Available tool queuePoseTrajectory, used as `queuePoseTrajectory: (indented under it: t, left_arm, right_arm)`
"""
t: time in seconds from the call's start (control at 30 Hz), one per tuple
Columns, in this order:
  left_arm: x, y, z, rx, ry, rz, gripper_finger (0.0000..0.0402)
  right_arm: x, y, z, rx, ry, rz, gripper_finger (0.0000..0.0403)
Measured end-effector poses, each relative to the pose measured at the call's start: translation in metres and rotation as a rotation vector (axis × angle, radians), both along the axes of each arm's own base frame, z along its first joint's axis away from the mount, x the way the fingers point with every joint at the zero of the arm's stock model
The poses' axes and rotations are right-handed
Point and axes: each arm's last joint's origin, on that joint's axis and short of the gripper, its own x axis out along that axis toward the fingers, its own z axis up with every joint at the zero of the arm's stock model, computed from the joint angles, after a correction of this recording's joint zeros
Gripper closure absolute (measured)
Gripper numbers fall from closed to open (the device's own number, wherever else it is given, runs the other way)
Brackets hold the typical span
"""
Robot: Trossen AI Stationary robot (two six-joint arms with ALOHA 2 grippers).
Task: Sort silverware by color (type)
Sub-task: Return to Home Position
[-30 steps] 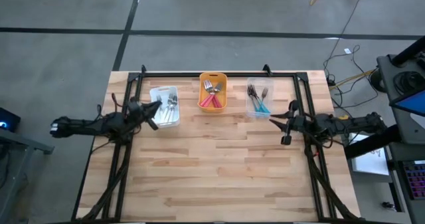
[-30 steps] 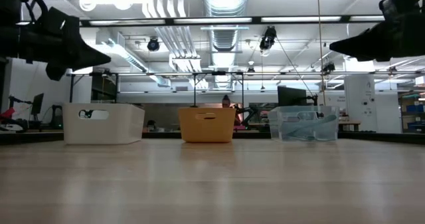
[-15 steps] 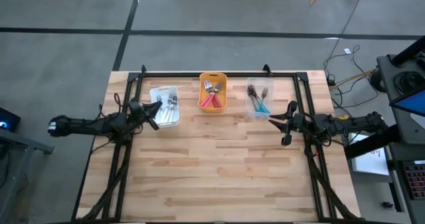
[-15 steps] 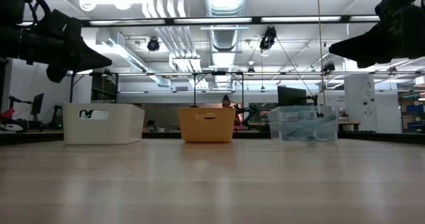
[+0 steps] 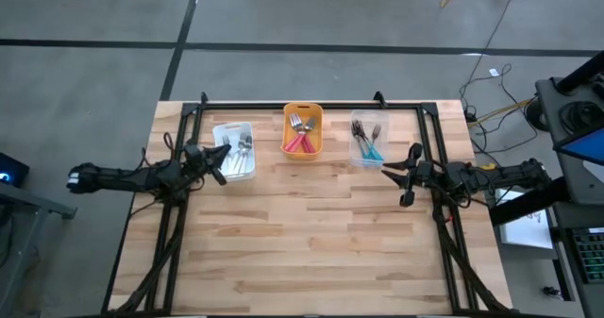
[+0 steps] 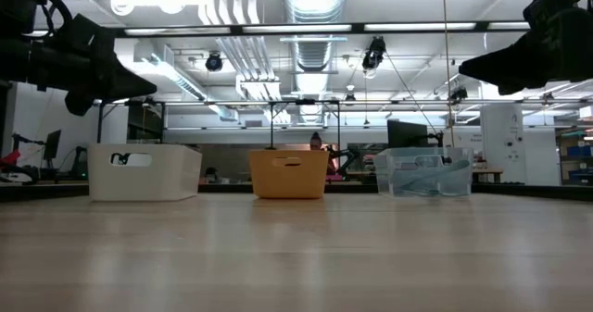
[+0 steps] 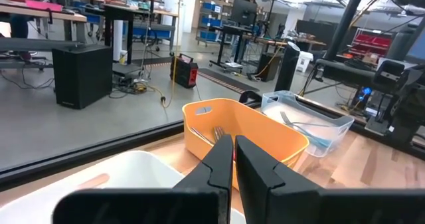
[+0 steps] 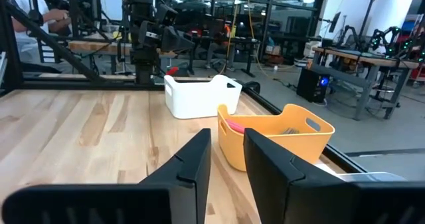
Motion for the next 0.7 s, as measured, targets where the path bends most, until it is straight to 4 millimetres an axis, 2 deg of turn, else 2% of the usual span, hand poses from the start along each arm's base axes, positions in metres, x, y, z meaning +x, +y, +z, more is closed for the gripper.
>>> queuePoseTrajectory:
  t: [0.27,0.7]
  left_arm:
    - [0.0,0.0,0.0002,0.0,-0.001,0.0,0.0402]
    - [0.0,0.0,0.0003,0.0,-0.001,0.0,0.0402]
  right_arm:
    - [0.0,0.0,0.0,0.0,0.0,0.0,0.033]
    - [0.0,0.0,0.0,0.0,0.0,0.0,0.0316]
